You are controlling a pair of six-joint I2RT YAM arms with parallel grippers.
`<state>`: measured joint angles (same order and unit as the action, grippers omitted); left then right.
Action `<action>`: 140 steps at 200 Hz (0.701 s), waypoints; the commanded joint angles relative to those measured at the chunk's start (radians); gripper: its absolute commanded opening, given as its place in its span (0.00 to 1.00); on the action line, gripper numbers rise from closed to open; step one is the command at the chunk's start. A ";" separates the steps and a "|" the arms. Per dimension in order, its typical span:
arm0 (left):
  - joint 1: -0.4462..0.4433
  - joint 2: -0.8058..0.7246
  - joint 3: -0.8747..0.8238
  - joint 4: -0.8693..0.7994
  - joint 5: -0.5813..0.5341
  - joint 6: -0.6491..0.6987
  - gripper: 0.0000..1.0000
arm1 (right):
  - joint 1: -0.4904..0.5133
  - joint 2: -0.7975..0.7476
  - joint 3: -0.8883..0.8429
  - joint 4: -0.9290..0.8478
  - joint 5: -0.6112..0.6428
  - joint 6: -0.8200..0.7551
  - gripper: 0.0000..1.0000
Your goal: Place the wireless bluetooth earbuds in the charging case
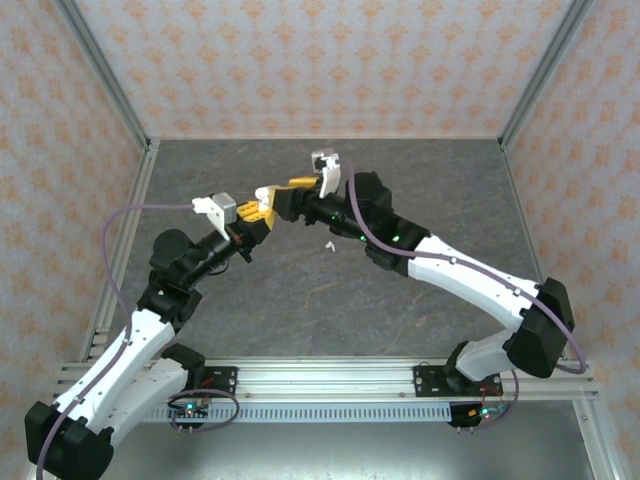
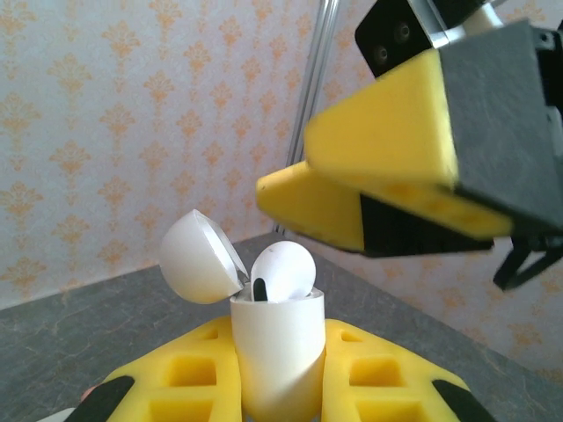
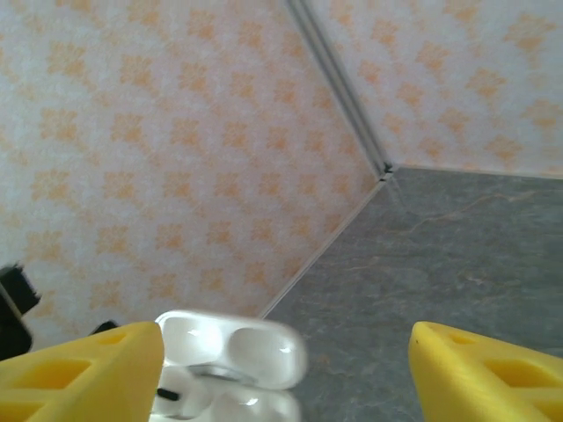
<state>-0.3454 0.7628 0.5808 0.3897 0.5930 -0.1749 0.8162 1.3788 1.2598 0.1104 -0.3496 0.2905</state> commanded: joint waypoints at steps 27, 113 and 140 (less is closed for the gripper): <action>-0.007 -0.034 0.027 0.015 -0.003 0.025 0.01 | -0.161 -0.005 0.094 -0.452 0.033 -0.070 0.83; -0.008 -0.043 0.053 -0.012 0.024 0.044 0.01 | -0.204 0.428 0.103 -0.726 0.168 -0.105 0.70; -0.009 -0.040 0.051 -0.015 0.024 0.041 0.01 | -0.198 0.535 0.157 -0.729 0.159 -0.121 0.69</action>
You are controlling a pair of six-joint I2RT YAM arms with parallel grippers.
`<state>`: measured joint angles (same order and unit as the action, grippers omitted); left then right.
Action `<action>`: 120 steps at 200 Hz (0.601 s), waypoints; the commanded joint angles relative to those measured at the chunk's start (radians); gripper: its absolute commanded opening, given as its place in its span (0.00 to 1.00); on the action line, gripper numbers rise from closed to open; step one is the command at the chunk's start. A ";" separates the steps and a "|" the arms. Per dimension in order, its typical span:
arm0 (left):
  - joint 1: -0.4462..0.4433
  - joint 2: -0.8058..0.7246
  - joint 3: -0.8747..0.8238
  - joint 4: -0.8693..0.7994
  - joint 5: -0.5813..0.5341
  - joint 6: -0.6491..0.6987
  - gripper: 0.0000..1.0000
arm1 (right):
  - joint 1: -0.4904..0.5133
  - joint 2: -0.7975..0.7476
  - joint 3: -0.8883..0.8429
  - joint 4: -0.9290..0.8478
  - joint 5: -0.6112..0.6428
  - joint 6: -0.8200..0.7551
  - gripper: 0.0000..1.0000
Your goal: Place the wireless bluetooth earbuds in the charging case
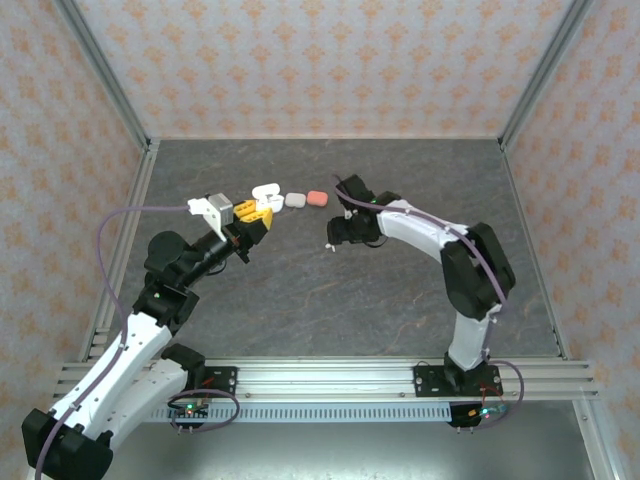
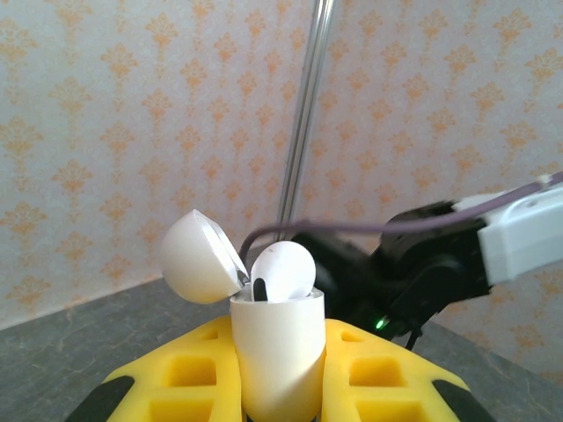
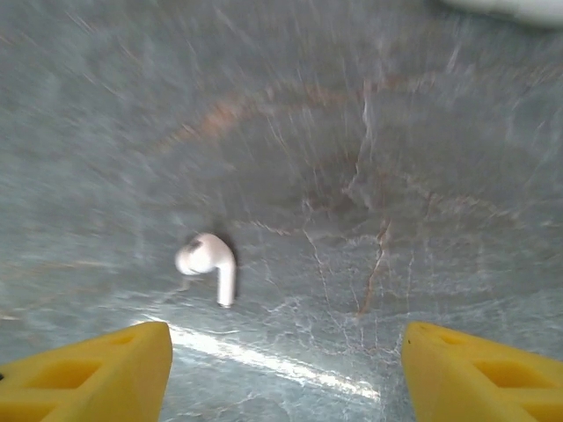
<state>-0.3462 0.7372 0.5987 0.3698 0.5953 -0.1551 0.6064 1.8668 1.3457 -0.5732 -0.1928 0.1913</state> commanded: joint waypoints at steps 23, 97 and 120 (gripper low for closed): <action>-0.008 -0.012 0.032 0.003 0.020 0.020 0.01 | 0.018 0.114 0.119 -0.046 -0.026 -0.031 0.68; -0.008 -0.015 0.032 -0.014 0.008 0.036 0.01 | 0.075 0.280 0.291 -0.143 0.072 -0.098 0.61; -0.010 -0.022 0.032 -0.023 0.003 0.037 0.01 | 0.077 0.293 0.288 -0.136 0.071 -0.095 0.54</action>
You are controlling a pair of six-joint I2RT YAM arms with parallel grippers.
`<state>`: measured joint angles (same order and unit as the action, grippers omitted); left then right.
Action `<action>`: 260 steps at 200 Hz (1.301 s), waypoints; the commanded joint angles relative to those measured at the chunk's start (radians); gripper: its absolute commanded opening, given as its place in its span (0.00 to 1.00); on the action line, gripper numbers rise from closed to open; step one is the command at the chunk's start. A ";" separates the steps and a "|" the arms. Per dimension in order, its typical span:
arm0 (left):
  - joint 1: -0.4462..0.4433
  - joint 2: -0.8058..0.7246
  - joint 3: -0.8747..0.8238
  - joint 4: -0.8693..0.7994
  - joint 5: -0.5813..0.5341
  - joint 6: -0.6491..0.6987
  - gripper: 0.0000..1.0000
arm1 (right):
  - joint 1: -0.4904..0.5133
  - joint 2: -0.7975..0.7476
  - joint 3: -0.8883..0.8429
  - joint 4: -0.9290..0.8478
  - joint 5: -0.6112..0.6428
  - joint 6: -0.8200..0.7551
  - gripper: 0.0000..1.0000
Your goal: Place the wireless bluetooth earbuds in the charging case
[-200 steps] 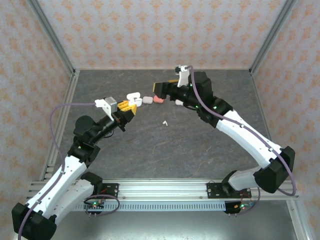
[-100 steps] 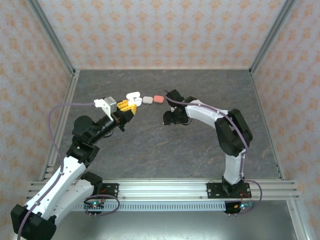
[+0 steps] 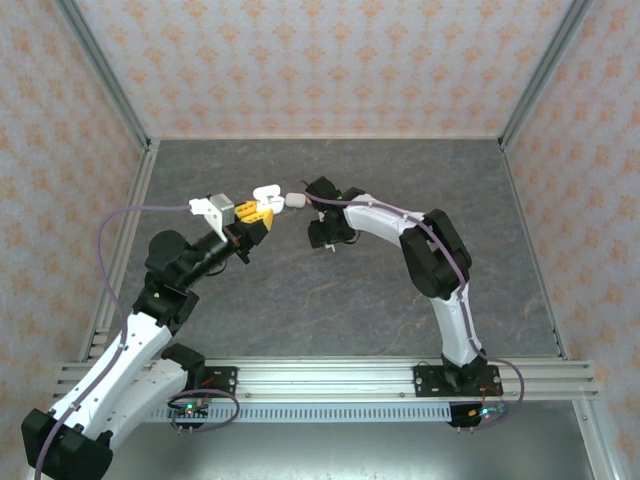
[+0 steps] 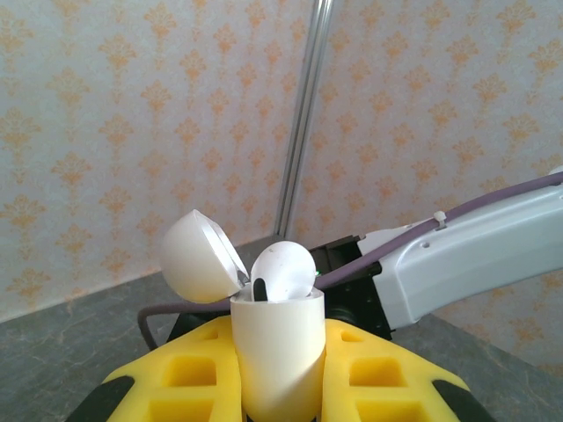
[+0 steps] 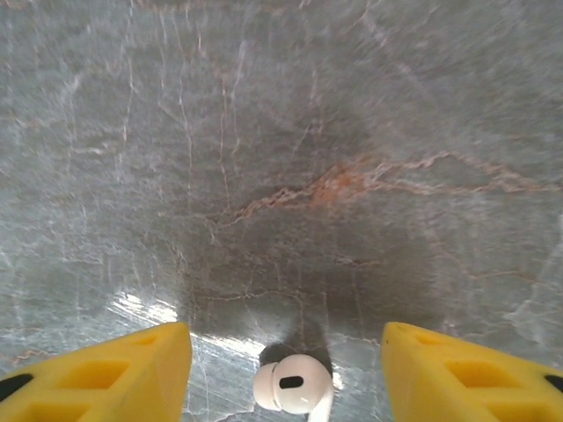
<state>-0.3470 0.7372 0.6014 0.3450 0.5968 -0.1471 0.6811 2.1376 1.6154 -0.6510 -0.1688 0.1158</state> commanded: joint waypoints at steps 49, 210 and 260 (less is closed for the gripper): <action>-0.009 -0.028 0.027 -0.012 -0.005 0.033 0.01 | 0.006 0.032 0.001 -0.057 0.012 -0.021 0.46; -0.009 -0.001 0.024 0.035 -0.002 0.000 0.01 | 0.004 -0.248 -0.143 0.099 0.017 -0.003 0.27; -0.013 0.023 0.023 0.094 0.015 -0.025 0.01 | 0.003 -0.551 -0.243 0.309 -0.028 0.032 0.28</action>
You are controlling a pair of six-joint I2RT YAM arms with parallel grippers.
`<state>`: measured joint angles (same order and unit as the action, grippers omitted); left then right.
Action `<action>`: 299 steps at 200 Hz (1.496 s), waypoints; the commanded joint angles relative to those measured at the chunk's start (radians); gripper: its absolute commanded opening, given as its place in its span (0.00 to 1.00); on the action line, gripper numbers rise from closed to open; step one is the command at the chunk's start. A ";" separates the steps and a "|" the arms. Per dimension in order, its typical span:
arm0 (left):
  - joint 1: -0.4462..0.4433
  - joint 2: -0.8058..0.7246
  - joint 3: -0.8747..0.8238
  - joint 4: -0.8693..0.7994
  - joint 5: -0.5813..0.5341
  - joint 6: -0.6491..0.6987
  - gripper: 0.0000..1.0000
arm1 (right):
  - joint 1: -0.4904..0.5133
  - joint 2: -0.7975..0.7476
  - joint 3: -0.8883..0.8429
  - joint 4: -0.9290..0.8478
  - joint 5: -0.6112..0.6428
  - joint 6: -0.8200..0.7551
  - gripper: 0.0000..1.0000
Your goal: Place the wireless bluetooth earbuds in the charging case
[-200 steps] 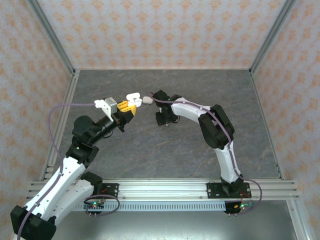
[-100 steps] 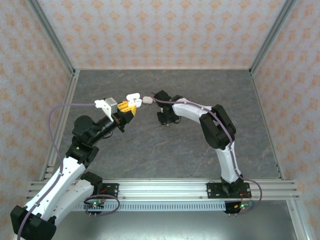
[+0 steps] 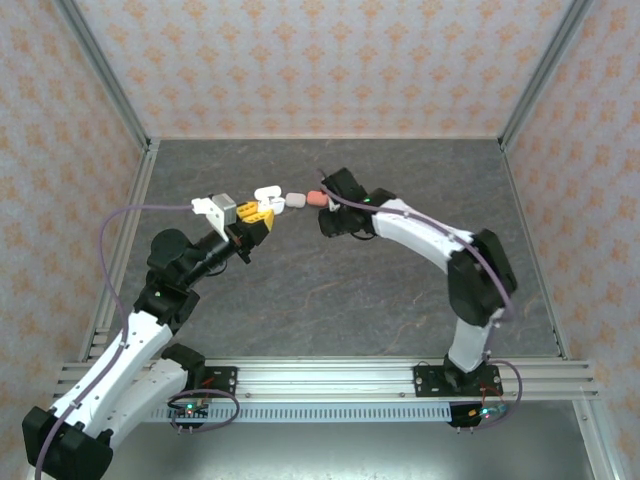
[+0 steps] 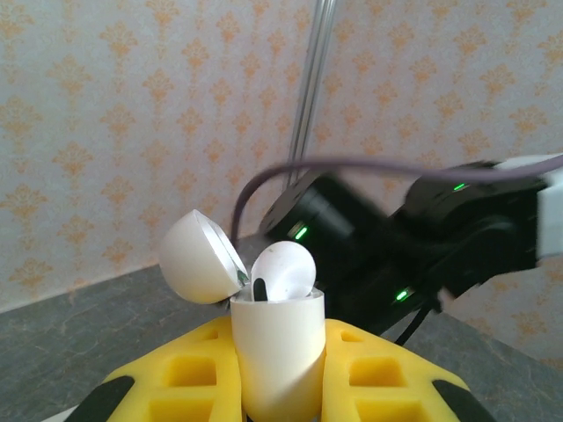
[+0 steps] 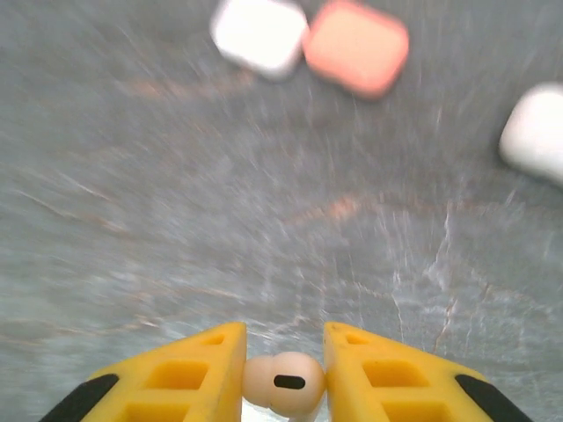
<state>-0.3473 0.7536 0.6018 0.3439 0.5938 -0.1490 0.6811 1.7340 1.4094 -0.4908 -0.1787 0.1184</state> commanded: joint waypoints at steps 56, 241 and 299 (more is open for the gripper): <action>-0.030 0.027 0.039 0.107 0.035 -0.020 0.01 | 0.032 -0.379 -0.045 0.333 -0.083 0.053 0.29; -0.069 0.041 0.060 0.086 0.011 -0.005 0.01 | 0.190 -0.354 -0.024 0.436 -0.094 0.051 0.29; -0.070 0.036 0.062 0.078 0.003 0.000 0.01 | 0.192 -0.354 -0.051 0.451 -0.133 0.090 0.29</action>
<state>-0.4065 0.8070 0.6224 0.3939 0.6117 -0.1585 0.8635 1.3903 1.3739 -0.0776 -0.2829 0.1833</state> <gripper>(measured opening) 0.174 0.287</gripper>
